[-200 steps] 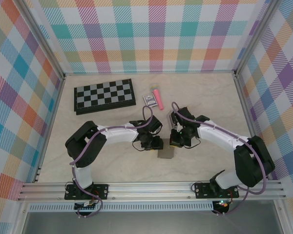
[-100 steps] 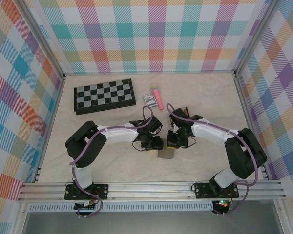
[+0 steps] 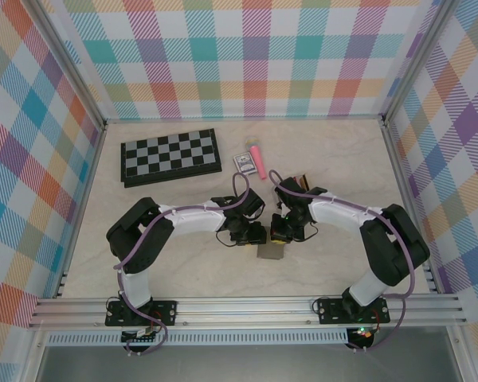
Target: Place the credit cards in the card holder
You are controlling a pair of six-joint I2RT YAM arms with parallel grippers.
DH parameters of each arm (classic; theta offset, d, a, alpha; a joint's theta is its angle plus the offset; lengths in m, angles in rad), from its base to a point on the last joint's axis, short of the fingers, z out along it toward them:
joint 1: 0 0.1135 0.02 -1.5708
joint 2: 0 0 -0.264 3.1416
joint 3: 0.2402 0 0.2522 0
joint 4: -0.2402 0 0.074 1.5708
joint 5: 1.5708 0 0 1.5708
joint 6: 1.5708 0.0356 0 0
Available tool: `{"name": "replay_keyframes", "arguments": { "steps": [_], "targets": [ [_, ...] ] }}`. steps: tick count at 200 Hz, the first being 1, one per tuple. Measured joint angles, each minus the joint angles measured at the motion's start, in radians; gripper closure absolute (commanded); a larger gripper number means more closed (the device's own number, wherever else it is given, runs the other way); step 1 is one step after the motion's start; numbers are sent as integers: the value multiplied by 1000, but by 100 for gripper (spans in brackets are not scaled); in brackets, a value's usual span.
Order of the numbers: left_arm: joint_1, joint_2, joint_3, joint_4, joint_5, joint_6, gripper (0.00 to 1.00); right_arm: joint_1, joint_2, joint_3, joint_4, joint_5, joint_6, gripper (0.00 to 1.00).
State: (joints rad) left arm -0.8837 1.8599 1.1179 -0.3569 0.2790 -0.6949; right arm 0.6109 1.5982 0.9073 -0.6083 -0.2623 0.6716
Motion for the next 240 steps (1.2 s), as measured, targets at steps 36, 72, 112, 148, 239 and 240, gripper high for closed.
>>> {"name": "replay_keyframes", "arguments": {
  "steps": [36,72,112,148,239,240],
  "targets": [
    [0,2,0,1,0,0,65,3,7,0,4,7,1,100],
    [0,2,-1,4,0,0,65,5,1,-12,23,7,5,96],
    [-11,-32,-38,40,-41,0,58,9,-95,-18,12,92,10,53],
    [-16,-186,-118,32,-201,7,42,-12,-410,-17,-39,420,23,15],
    [296,-654,-383,19,-788,133,0,-363,-406,-440,609,735,-470,3],
    [301,-659,-388,19,-797,138,0,-364,-402,-443,617,732,-473,3]
  ]
}}
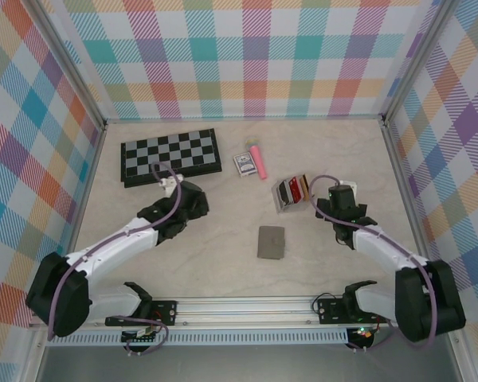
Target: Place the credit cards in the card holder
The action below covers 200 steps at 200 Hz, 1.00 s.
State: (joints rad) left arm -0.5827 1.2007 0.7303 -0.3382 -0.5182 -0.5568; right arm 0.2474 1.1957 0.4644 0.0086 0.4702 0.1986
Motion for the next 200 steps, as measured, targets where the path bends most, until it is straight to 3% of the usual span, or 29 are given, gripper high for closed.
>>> {"name": "replay_keyframes", "arguments": {
  "steps": [23,61,91,127,200],
  "targets": [
    [92,-73,-93,43,-134,93,0,-22,98,-43,209,-77,-84,3],
    [238,-153,-221,234,-172,258,0,-71,183,-45,462,-158,-177,1],
    [344,-108,-304,427,-135,311,0,-127,219,-86,680,-201,-196,1],
    [382,41,-346,628,-47,368,0,-169,301,-106,811,-266,-200,0],
    [455,278,-307,970,138,514,0,-196,328,-98,813,-270,-169,0]
  ]
}}
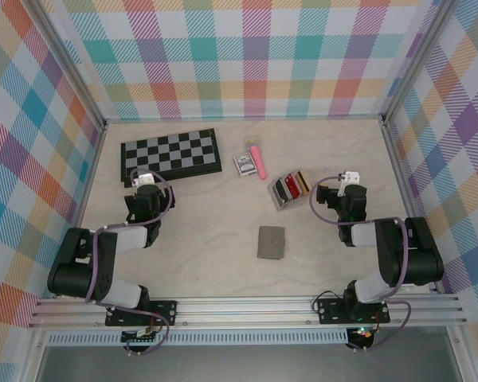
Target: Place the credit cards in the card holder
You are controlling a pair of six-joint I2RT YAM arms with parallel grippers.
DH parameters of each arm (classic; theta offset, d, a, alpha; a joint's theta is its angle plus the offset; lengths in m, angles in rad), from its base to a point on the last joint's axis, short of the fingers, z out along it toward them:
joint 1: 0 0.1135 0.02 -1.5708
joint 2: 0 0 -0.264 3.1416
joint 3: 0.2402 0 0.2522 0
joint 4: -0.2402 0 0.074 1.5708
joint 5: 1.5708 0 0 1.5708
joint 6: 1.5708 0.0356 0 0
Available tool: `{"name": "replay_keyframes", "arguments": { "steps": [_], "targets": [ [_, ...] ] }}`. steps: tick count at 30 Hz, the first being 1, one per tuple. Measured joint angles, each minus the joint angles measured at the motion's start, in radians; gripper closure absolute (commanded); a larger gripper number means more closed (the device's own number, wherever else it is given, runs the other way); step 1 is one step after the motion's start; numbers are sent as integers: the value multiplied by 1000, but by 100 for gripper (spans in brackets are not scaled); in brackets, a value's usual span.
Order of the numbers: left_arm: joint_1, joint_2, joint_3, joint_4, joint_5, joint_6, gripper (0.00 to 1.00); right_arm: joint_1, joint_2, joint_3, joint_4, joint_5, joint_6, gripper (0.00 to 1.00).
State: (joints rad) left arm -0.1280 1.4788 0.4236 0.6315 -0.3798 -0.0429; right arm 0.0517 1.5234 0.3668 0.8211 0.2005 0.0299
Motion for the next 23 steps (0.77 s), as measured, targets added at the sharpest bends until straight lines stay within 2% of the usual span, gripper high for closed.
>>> {"name": "replay_keyframes", "arguments": {
  "steps": [1,3,10,23],
  "targets": [
    [5,42,-5,64,21,10,0,0,0,0,0,0,3,0],
    [9,81,-11,89,53,14,0,0,0,0,0,0,7,0],
    [16,90,-22,162,95,14,0,0,0,2,0,0,8,0],
    [16,90,-22,183,103,15,0,0,0,2,0,0,11,0]
  ]
}}
